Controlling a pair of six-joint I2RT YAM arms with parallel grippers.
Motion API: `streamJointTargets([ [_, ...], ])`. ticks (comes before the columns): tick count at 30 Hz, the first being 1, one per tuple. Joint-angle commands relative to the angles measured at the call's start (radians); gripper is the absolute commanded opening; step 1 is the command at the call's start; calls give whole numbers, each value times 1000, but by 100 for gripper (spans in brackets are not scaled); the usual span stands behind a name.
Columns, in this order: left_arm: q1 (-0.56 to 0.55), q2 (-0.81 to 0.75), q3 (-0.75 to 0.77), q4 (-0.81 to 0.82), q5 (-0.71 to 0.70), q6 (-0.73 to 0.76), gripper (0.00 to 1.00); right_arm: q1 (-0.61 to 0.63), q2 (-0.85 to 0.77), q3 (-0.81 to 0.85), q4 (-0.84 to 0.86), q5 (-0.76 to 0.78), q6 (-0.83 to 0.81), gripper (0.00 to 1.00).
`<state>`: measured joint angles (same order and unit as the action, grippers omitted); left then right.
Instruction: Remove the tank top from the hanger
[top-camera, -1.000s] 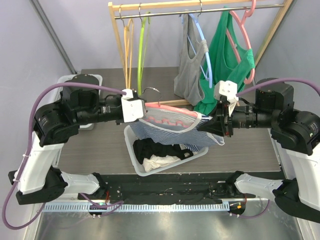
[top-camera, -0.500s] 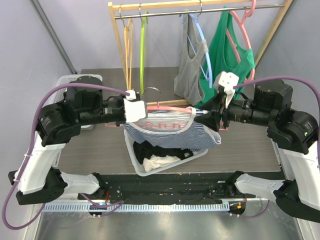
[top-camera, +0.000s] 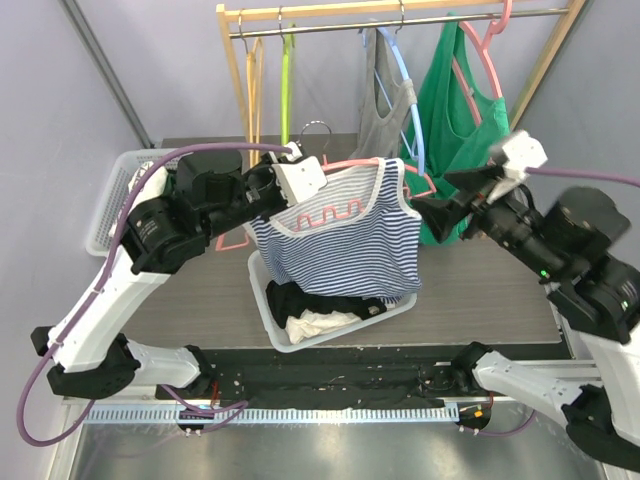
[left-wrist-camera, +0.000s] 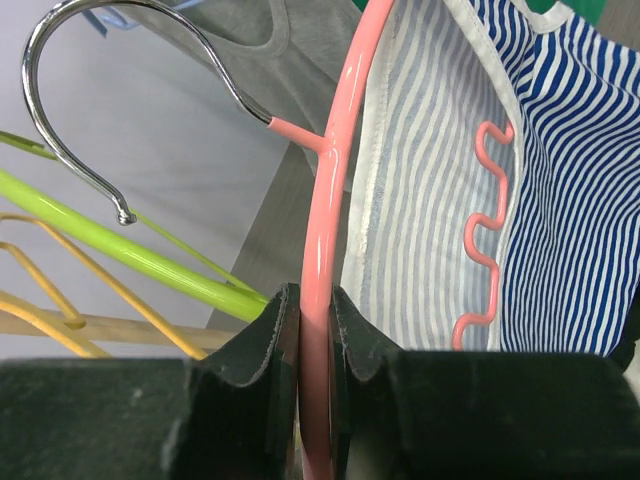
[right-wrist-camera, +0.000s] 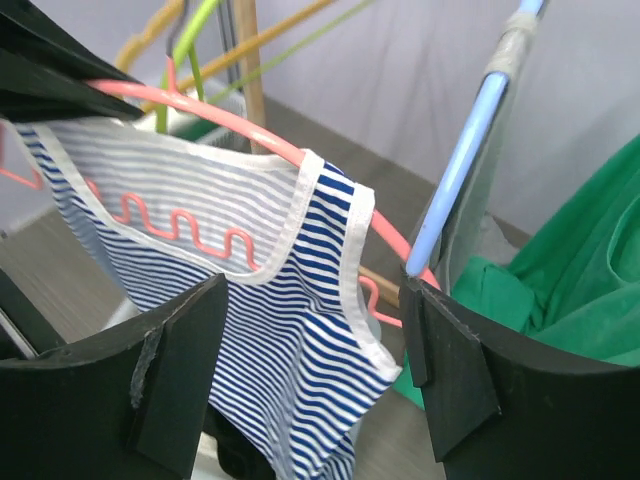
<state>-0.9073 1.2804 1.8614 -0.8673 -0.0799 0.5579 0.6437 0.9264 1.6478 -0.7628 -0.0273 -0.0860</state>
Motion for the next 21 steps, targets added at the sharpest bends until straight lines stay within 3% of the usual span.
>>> streamJointTargets([
  [1,-1,-39,9,137,-14,-12,2,-3,-135,-112,157,5,129,76],
  [9,-1,-56,24,53,109,-26,3,-4,-136,-290,313,-6,258,73],
  [14,-1,-62,51,-45,196,8,3,-3,-100,-298,355,-14,279,69],
  [21,-1,-73,36,-26,175,17,3,-4,-77,-287,375,-39,311,64],
])
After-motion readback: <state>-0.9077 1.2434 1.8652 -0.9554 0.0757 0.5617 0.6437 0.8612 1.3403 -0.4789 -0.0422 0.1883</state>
